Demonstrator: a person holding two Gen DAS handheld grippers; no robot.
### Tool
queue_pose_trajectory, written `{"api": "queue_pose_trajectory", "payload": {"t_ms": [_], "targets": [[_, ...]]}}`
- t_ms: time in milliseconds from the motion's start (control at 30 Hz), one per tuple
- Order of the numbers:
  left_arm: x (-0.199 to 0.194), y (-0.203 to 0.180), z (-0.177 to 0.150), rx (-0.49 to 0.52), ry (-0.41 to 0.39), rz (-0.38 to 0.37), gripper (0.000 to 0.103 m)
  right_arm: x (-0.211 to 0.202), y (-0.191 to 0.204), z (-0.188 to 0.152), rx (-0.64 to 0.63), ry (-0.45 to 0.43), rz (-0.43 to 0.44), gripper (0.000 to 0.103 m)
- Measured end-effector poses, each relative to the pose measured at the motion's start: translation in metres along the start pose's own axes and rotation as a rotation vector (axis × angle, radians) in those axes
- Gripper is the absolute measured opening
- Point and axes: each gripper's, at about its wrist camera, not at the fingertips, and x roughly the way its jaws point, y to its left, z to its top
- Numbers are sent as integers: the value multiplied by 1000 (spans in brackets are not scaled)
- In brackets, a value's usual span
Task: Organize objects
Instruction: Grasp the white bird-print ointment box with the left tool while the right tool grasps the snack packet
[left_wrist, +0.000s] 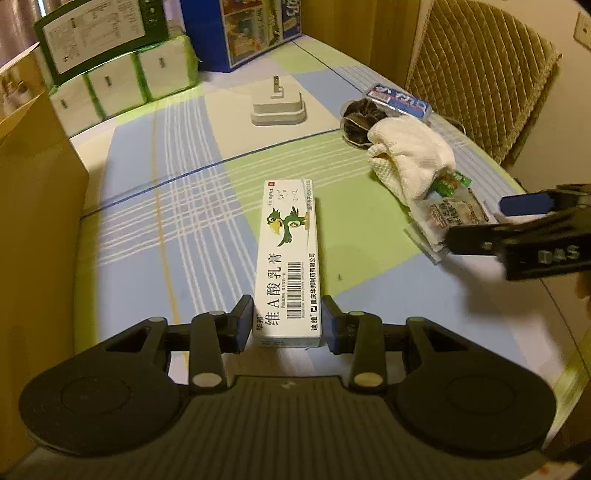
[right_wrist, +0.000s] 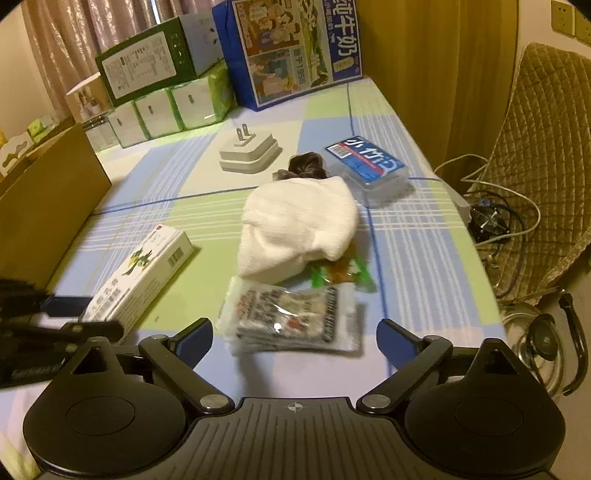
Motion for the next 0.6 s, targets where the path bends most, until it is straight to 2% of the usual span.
{"api": "queue_pose_trajectory", "payload": {"t_ms": [67, 333, 400, 433, 467, 600], "targets": [[-4, 1, -1, -8, -11, -1, 43, 7, 4, 3, 4, 12, -13, 98], [-6, 6, 5, -15, -28, -4, 48, 31, 18, 3, -61, 53, -88, 98], [-4, 7, 8, -14, -29, -6, 48, 30, 18, 0, -70, 41, -103, 94], [-3, 8, 9, -12, -29, -6, 48, 29, 18, 0, -77, 34, -113, 88], [-1, 8, 11, -10, -28, -6, 48, 28, 18, 0, -77, 32, -115, 86], [7, 6, 19, 6, -17, -18, 48, 23, 11, 1, -43, 27, -94, 76]]}}
